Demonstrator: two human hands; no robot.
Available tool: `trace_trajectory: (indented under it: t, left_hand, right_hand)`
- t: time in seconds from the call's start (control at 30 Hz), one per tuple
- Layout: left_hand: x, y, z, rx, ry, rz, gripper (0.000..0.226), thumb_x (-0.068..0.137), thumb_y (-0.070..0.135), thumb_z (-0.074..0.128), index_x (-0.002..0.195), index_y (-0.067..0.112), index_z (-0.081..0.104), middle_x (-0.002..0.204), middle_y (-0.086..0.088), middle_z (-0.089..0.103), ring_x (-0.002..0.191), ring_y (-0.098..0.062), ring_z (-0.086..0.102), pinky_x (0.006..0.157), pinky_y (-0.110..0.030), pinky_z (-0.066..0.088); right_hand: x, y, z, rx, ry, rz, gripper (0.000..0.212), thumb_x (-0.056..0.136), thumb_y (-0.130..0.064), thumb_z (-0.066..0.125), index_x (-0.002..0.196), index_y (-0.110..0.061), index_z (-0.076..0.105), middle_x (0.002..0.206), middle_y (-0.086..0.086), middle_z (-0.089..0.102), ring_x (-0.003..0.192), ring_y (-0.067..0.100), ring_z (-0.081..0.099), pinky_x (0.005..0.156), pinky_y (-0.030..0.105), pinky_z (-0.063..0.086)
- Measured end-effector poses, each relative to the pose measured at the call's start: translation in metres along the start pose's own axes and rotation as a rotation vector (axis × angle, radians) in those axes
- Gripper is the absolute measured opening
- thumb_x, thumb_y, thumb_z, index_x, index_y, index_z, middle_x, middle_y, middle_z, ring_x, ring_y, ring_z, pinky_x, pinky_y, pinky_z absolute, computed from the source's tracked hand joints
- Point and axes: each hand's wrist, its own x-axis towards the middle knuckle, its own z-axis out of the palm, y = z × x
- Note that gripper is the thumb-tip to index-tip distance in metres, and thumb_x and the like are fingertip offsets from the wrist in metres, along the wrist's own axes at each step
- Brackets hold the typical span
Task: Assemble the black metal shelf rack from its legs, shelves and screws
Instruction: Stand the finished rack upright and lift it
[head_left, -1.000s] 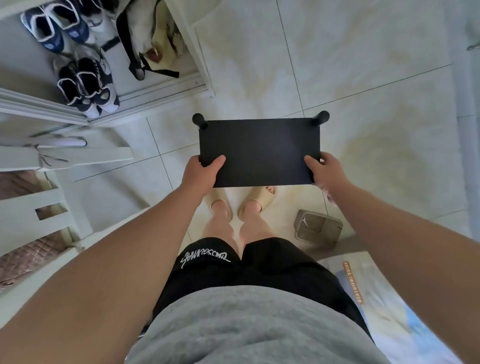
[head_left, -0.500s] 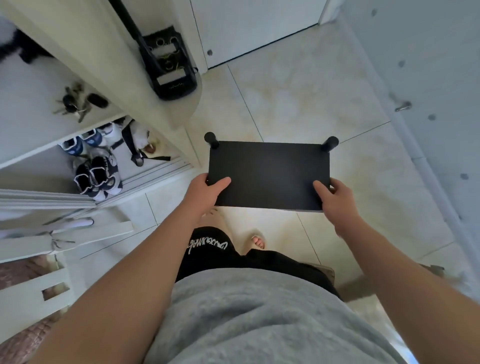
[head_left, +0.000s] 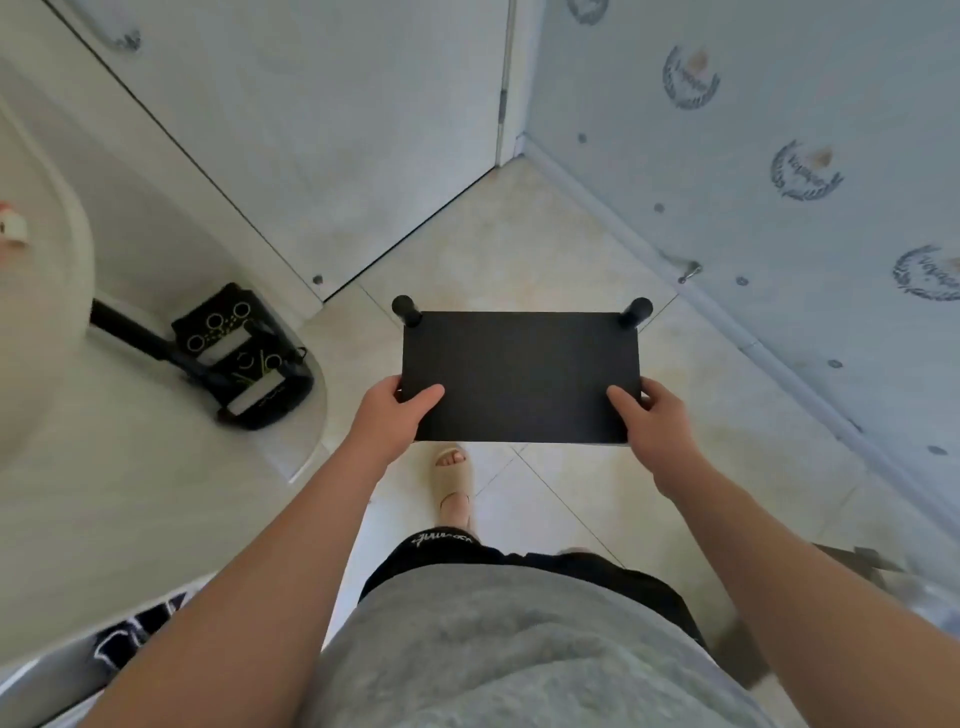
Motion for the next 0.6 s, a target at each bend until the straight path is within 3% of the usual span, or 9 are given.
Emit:
trace_trajectory:
  t: [0.13,0.27,0.43,0.6]
  left_hand:
    - [0.066,0.062,-0.009,0.058,-0.067,0.028,0.029,0.09,0.039,0.068,0.114,0.023,0.065,0.111,0.005,0.069,0.104,-0.019,0.065,0.084,-0.035,0.057]
    - [0.118,0.12,0.002,0.11,-0.125,0.046,0.031,0.089,0.038,0.07,0.114,0.019,0.067,0.109,0.003,0.071,0.102,-0.019,0.067,0.085,-0.039,0.059]
    - [0.188,0.195,0.039,0.197,-0.15,0.096,0.03,0.09,0.037,0.068,0.114,0.018,0.067,0.105,0.006,0.071,0.096,-0.012,0.067,0.069,-0.022,0.05]
    - [0.25,0.269,0.084,0.264,-0.161,0.088,0.029,0.091,0.034,0.069,0.115,0.019,0.062,0.106,0.006,0.068,0.095,-0.011,0.065,0.073,-0.026,0.055]
  right_hand:
    - [0.037,-0.038,0.01,0.043,0.073,0.017,0.015,0.098,-0.033,0.062,0.112,-0.028,0.062,0.098,-0.01,0.07,0.088,0.01,0.066,0.065,0.021,0.047]
    - [0.08,-0.068,0.003,0.091,0.121,0.044,0.009,0.098,-0.035,0.062,0.106,-0.033,0.061,0.098,-0.011,0.07,0.089,0.011,0.067,0.066,0.022,0.049]
    - [0.158,-0.104,-0.016,0.14,0.147,0.06,0.017,0.098,-0.037,0.061,0.114,-0.031,0.062,0.1,-0.011,0.07,0.091,0.011,0.067,0.067,0.023,0.048]
    - [0.235,-0.148,-0.048,0.153,0.149,0.089,0.001,0.098,-0.036,0.061,0.098,-0.036,0.061,0.1,-0.007,0.07,0.09,0.012,0.067,0.067,0.024,0.049]
